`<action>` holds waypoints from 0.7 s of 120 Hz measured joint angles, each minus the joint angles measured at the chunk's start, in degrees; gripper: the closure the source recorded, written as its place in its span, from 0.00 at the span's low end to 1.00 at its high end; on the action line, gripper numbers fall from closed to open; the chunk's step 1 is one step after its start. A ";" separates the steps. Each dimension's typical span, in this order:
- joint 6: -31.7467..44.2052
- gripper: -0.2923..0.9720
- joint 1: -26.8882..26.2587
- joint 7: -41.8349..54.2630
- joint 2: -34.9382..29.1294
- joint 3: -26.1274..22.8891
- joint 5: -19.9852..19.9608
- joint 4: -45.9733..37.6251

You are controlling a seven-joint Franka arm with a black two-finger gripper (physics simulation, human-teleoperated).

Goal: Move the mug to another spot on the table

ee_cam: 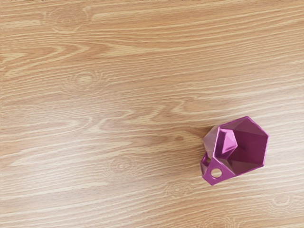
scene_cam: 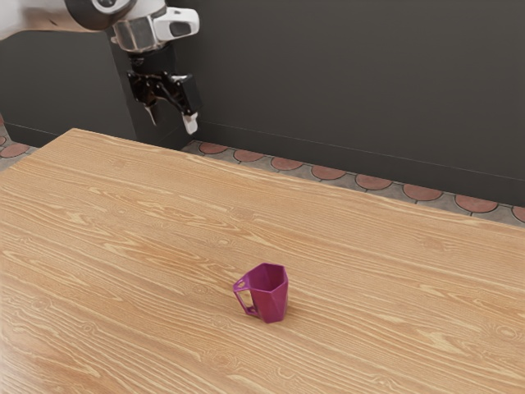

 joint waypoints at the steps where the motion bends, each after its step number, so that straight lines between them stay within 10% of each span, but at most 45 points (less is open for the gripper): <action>1: 0.03 0.25 0.10 0.03 -0.05 0.00 0.02 -0.02; 41: 12.59 0.25 1.39 1.07 -19.58 -0.85 0.84 -35.61; 84: 37.62 0.27 -4.75 7.06 -11.60 -1.80 1.50 -49.54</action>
